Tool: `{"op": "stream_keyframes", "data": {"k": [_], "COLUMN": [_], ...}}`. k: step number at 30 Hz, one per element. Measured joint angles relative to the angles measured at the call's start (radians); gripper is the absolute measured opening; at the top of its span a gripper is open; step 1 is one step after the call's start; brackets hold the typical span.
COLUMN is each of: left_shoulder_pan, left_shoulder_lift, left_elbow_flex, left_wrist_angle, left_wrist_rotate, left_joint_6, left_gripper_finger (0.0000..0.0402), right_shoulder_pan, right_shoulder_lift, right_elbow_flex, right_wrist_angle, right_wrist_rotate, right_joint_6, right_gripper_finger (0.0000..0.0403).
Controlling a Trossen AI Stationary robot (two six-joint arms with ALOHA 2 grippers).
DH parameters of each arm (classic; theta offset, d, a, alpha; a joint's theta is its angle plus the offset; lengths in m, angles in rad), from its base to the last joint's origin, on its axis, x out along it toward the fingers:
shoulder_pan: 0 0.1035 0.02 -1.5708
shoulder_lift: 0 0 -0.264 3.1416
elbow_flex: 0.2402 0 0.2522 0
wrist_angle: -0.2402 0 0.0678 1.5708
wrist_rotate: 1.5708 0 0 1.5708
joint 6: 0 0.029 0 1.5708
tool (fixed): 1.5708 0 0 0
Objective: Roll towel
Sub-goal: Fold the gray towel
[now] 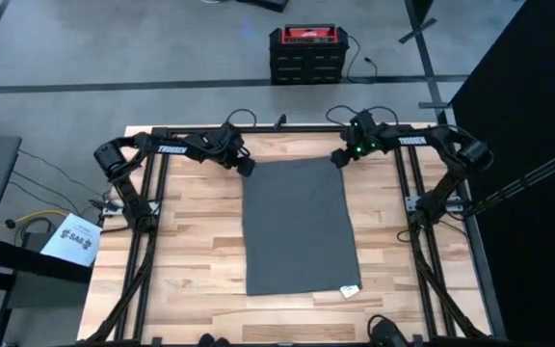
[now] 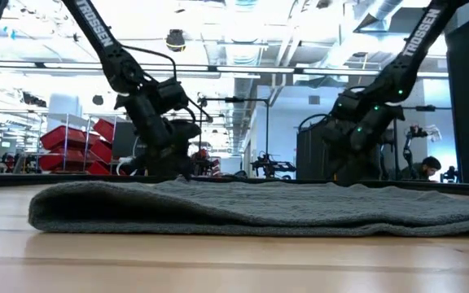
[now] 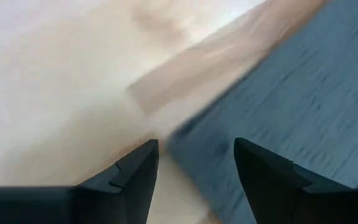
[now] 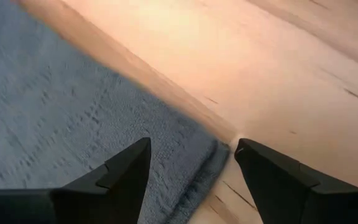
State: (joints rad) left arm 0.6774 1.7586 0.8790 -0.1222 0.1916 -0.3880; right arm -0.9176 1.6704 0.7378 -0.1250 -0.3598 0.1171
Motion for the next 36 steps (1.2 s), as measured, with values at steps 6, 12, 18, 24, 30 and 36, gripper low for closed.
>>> {"op": "stream_keyframes", "data": {"k": [6, 12, 18, 24, 30, 36], "left_shoulder_pan": [0.0, 0.0, 0.001, 0.003, 0.003, 0.018], "left_shoulder_lift": [0.014, 0.023, 0.016, 0.015, 0.015, 0.005], "left_elbow_flex": [0.0, 0.001, 0.002, 0.002, 0.0, -0.002], "left_wrist_angle": [0.045, 0.049, 0.025, 0.0, 0.005, 0.009], "left_wrist_rotate": [0.022, 0.02, 0.012, 0.01, -0.003, -0.043], "left_joint_6": [-0.01, -0.017, 0.017, 0.082, 0.156, 0.206], "left_gripper_finger": [0.0204, 0.0204, 0.0204, 0.0204, 0.0142, 0.0013], "right_shoulder_pan": [0.019, 0.046, 0.065, 0.061, 0.058, 0.066], "right_shoulder_lift": [0.002, 0.001, 0.001, 0.002, -0.007, -0.053], "right_elbow_flex": [0.015, 0.017, 0.015, 0.014, 0.011, 0.01], "right_wrist_angle": [-0.024, -0.067, -0.046, -0.047, -0.04, -0.005], "right_wrist_rotate": [0.036, 0.127, 0.15, 0.137, 0.13, 0.131], "right_joint_6": [0.013, 0.01, 0.005, -0.02, -0.056, -0.099], "right_gripper_finger": [0.0224, 0.0185, 0.0102, 0.0029, 0.002, 0.002]}}
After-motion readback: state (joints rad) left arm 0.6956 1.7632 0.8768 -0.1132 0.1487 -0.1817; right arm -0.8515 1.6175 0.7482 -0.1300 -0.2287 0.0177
